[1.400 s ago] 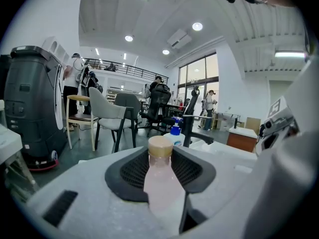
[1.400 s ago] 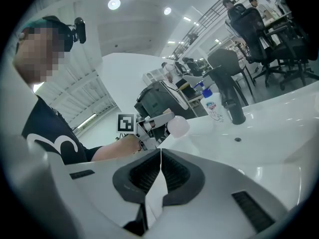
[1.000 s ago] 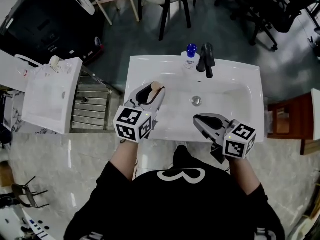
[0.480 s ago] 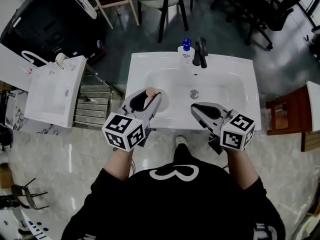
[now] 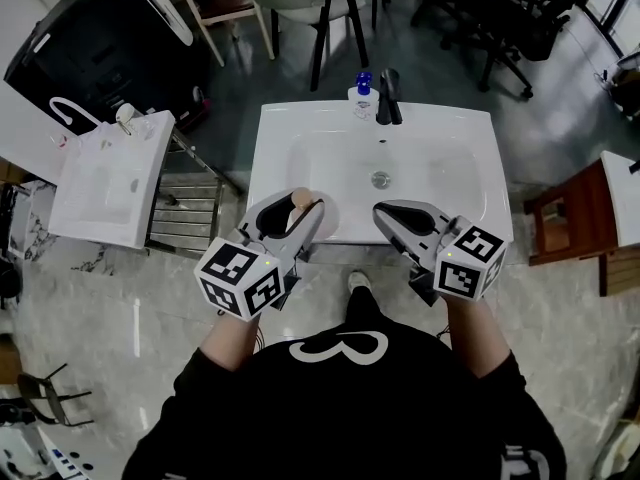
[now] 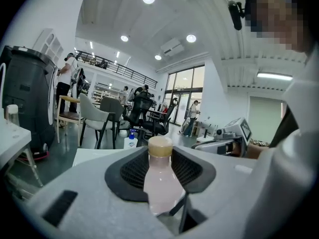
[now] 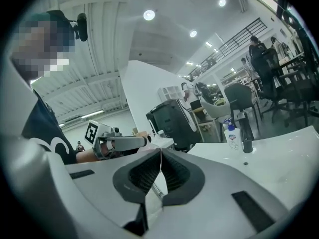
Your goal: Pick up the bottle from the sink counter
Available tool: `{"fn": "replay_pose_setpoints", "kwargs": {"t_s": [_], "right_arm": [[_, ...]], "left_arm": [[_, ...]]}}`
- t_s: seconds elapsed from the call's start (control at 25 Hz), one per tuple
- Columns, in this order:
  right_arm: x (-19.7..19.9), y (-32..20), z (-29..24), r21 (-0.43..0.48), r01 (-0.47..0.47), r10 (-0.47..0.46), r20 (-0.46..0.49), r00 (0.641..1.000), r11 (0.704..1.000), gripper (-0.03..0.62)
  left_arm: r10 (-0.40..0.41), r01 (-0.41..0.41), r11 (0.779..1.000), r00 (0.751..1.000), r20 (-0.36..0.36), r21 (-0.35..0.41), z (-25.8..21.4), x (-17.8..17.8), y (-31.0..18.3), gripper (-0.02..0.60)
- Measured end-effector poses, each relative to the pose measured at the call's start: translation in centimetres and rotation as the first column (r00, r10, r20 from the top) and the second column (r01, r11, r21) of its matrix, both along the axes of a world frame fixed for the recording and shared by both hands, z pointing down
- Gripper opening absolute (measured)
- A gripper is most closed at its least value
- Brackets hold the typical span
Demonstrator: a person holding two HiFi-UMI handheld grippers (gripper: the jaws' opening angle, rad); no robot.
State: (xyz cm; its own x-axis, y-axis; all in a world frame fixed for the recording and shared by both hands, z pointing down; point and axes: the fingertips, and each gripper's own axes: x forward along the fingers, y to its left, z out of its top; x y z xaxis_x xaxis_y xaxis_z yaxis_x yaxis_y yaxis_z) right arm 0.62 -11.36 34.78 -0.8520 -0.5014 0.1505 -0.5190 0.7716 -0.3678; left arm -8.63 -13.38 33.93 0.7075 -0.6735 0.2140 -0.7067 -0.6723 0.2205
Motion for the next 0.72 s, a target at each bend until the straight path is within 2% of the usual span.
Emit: {"fn": "replay_pose_setpoints", "kwargs": {"t_s": [0.16,0.72], "right_arm": [[-0.6,2.2,-1.2,0.043,0.019,-0.019,0.000,1.000,0.999,0.014],[-1.9,7.5,-3.5,0.113,-0.008,0.009,-0.012,1.000,0.994,0.014]], "left_arm": [[0.035,-0.035,0.999,0.999,-0.019,0.010,-0.9,0.0,2.5,0.149],[0.132,-0.131,0.991,0.991,-0.035,0.031,-2.1,0.4,8.4,0.149]]}}
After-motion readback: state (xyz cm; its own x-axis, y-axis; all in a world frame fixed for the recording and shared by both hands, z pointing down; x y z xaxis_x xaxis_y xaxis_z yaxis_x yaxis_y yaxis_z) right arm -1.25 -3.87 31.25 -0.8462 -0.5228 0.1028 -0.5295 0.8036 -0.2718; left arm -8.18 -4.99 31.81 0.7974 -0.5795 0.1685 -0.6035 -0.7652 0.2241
